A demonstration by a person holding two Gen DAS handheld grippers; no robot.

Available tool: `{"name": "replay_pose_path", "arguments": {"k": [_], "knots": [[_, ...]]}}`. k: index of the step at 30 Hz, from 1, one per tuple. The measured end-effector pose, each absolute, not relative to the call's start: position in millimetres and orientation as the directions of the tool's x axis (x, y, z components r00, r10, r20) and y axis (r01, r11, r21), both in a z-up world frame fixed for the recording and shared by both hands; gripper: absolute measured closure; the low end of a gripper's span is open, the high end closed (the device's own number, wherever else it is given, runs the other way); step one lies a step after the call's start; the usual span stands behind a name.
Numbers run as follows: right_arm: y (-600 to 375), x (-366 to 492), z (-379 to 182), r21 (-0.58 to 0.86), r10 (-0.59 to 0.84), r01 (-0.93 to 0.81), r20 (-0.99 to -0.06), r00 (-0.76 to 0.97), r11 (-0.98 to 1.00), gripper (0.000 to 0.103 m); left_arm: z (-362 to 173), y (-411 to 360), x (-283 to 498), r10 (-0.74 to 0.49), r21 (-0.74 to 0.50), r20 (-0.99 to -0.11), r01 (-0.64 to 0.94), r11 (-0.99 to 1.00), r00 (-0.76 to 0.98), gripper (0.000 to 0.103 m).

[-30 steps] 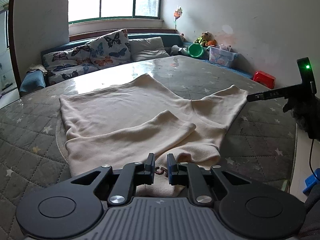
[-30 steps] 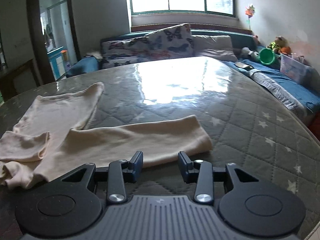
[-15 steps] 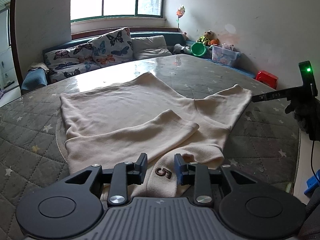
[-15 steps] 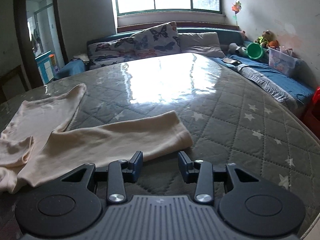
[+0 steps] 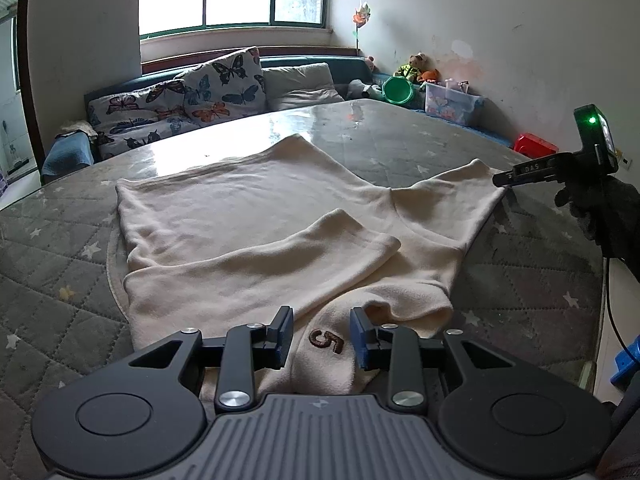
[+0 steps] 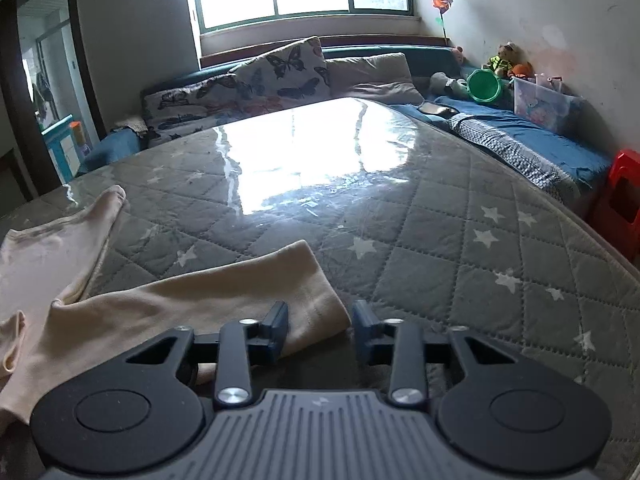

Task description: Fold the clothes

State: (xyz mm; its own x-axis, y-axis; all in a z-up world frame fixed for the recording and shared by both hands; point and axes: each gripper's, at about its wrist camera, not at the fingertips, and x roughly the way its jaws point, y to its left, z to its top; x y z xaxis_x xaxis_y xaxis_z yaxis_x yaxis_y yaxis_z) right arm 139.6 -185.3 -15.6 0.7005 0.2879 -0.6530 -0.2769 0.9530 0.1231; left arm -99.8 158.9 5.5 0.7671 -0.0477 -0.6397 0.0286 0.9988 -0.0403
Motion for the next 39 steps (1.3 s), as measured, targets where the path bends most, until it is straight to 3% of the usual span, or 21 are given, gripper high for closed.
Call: {"name": "replay_pose_path", "arguments": {"k": [10, 21, 28, 33, 39], "knots": [[-191, 122, 29, 0.367, 0.475, -0.314, -0.538, 0.696, 0.876, 0.091, 3, 160, -99, -0.052, -0.051, -0.636, 0.025, 0.998, 0.770, 0.067], [-84, 86, 88, 0.397, 0.735, -0.620, -0.416, 0.535, 0.676, 0.092, 3, 164, -108, -0.047, -0.074, -0.615, 0.001, 0.997, 0.787, 0.067], [9, 59, 93, 0.349, 0.819, -0.762, -0.416, 0.395, 0.545, 0.092, 3, 173, -119, -0.022, -0.093, -0.609, -0.044, 0.995, 0.793, 0.067], [21, 44, 95, 0.270, 0.808, -0.804, -0.450, 0.381, 0.529, 0.090, 5, 179, -128, -0.005, -0.098, -0.601, -0.067, 0.993, 0.799, 0.067], [9, 37, 64, 0.130, 0.696, -0.804, -0.592, 0.406, 0.580, 0.073, 4, 185, -124, 0.002, -0.110, -0.601, -0.086, 0.990, 0.799, 0.067]]}}
